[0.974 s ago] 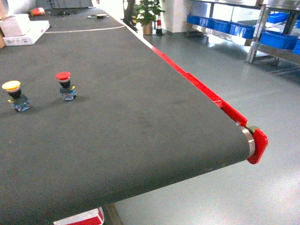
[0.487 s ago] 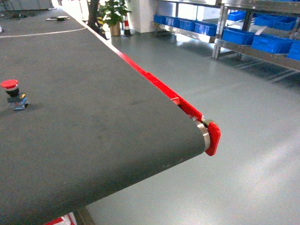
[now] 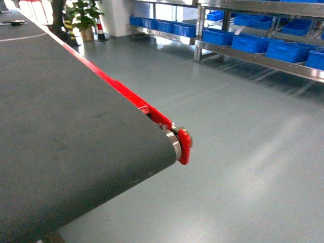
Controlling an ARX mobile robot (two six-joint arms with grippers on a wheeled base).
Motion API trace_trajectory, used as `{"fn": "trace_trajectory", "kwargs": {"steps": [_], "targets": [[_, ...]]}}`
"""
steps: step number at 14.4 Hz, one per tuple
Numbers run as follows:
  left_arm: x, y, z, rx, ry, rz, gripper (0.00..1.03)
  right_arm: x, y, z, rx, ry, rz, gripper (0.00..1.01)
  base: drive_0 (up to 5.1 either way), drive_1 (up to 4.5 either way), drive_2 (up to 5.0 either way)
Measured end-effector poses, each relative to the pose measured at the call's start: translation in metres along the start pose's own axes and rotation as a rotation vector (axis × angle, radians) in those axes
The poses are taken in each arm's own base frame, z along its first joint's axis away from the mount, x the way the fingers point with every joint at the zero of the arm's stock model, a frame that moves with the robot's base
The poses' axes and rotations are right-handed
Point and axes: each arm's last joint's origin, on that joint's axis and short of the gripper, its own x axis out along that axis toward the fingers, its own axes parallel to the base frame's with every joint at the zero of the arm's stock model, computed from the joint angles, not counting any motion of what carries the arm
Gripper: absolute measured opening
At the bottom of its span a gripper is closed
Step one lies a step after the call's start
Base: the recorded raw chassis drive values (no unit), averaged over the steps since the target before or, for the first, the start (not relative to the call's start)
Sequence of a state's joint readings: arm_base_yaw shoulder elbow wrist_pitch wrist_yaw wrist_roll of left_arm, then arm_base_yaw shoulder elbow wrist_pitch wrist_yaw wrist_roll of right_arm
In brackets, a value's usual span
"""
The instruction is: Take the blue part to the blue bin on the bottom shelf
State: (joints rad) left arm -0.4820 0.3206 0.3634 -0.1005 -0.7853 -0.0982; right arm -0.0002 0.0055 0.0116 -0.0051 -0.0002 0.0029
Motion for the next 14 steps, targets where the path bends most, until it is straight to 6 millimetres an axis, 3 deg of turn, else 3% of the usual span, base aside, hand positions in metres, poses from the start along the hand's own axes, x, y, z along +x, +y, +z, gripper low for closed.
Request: {"fn": "trace_trajectory", "kwargs": {"steps": [14], "targets": [[0.0000, 0.0000, -0.0001, 0.000, 0.001, 0.000, 0.43, 0.0000, 0.0000, 0.0000, 0.000, 0.000, 0.000, 0.98, -1.6, -1.62, -1.6]]}}
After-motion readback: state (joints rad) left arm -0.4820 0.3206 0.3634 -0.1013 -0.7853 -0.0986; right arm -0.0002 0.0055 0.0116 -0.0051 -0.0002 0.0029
